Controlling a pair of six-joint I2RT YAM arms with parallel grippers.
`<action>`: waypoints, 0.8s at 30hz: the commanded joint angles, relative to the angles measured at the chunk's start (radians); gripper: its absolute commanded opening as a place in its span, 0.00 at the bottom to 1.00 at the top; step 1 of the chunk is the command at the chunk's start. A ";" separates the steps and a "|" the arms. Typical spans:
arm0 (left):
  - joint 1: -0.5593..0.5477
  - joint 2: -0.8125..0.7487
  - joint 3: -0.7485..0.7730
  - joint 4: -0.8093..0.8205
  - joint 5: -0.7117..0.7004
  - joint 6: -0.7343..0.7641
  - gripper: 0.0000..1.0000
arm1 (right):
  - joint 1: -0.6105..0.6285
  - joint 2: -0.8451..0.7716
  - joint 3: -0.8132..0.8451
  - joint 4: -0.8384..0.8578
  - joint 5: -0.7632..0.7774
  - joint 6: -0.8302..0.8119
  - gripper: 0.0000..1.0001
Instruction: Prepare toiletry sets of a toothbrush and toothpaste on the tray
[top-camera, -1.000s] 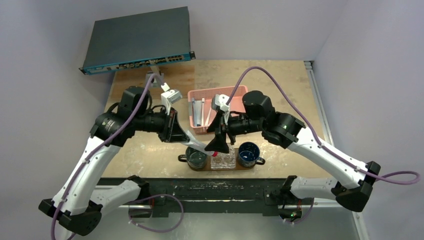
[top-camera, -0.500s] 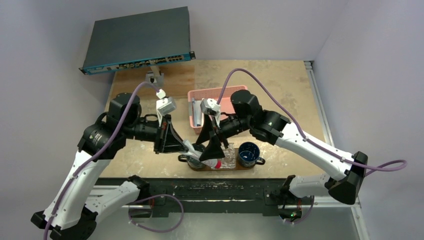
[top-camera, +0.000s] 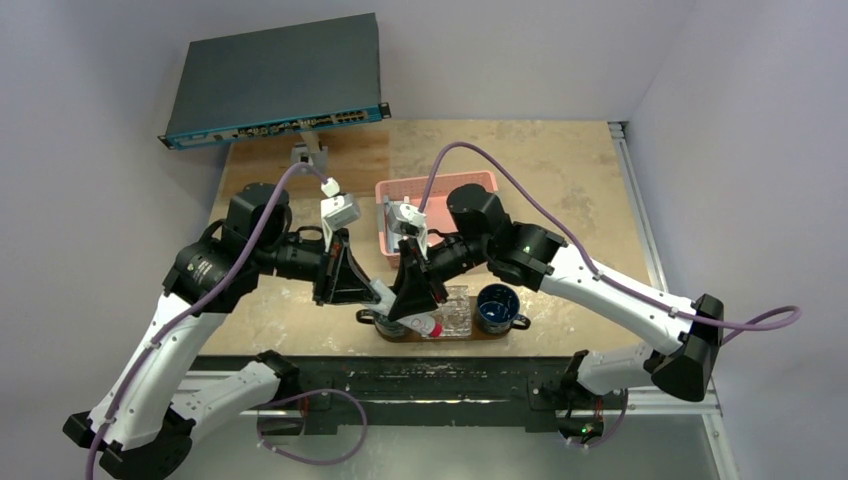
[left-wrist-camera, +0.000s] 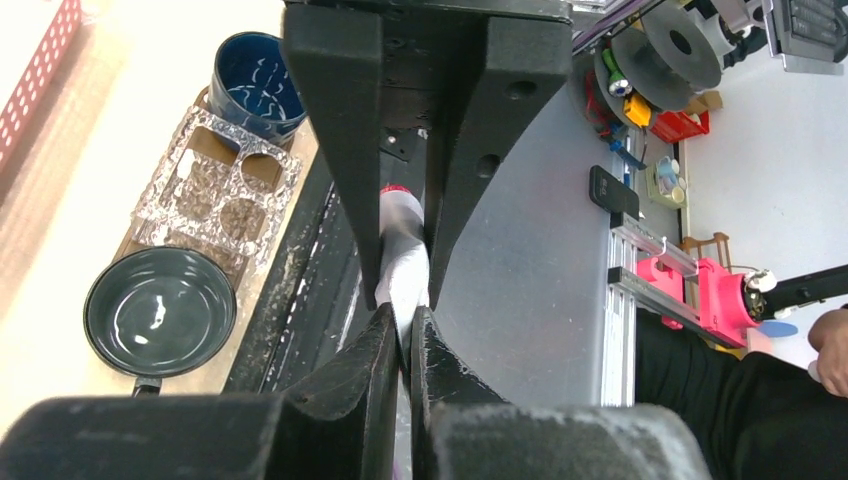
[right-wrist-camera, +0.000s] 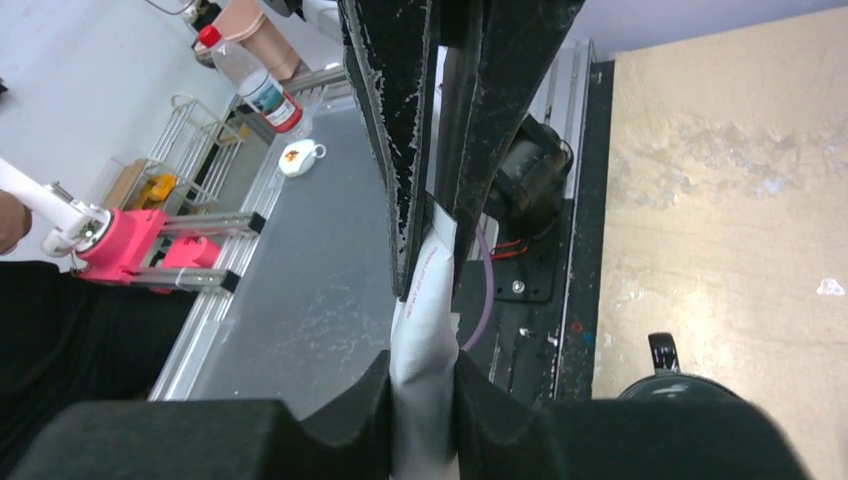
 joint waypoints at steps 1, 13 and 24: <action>-0.013 0.000 -0.016 0.049 0.003 0.026 0.00 | 0.008 -0.007 0.036 0.058 -0.019 0.019 0.17; -0.016 -0.006 -0.014 0.049 -0.025 0.028 0.00 | 0.010 -0.043 -0.006 0.057 0.015 0.023 0.54; -0.016 -0.027 0.002 0.054 -0.044 0.016 0.00 | 0.011 -0.078 -0.099 0.040 0.021 0.029 0.56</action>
